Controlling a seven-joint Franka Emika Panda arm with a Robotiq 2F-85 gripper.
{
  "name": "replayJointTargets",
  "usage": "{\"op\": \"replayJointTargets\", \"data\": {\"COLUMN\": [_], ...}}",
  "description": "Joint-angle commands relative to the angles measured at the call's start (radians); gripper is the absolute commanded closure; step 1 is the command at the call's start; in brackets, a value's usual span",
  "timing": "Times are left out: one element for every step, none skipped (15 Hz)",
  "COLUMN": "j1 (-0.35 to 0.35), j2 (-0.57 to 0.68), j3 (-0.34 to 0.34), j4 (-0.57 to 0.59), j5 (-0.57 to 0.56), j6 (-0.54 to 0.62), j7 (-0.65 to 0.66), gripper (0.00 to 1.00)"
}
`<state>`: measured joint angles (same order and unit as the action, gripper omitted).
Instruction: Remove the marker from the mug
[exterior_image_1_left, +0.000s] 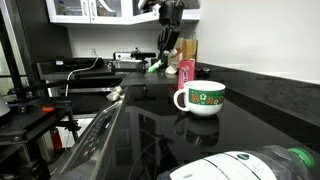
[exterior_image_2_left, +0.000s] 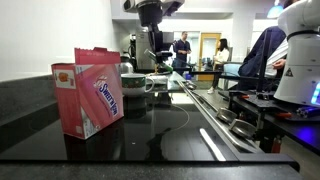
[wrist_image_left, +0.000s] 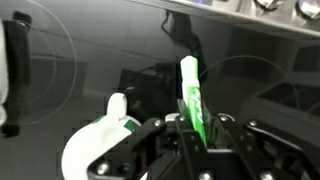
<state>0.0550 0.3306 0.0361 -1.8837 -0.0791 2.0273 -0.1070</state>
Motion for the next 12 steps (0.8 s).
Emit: {"op": "replayJointTargets", "data": {"j1": [-0.039,-0.041,-0.039,-0.034,-0.023,-0.016,0.000,0.011,0.024,0.035,0.043,0.053], "j2": [0.101,0.129,0.154,0.175,0.193,0.206,0.218,0.225,0.232,0.241,0.255,0.266], "j3": [0.020,0.022,0.027,0.032,0.037,0.045,0.048,0.052,0.052,0.052,0.054,0.054], "j4": [0.047,0.053,0.056,0.062,0.069,0.074,0.078,0.081,0.079,0.085,0.097,0.106], "j5": [0.056,0.060,0.056,0.044,0.028,0.021,0.001,-0.012,-0.027,-0.037,-0.040,-0.050], "j6": [-0.012,-0.015,-0.007,-0.002,0.000,0.003,0.005,0.012,0.030,0.031,0.017,0.008], "j7": [-0.128,-0.138,-0.149,-0.158,-0.159,-0.158,-0.147,-0.138,-0.124,-0.114,-0.108,-0.100], "gripper": [0.95,0.95,0.95,0.95,0.95,0.95,0.95,0.95,0.95,0.95,0.95,0.95]}}
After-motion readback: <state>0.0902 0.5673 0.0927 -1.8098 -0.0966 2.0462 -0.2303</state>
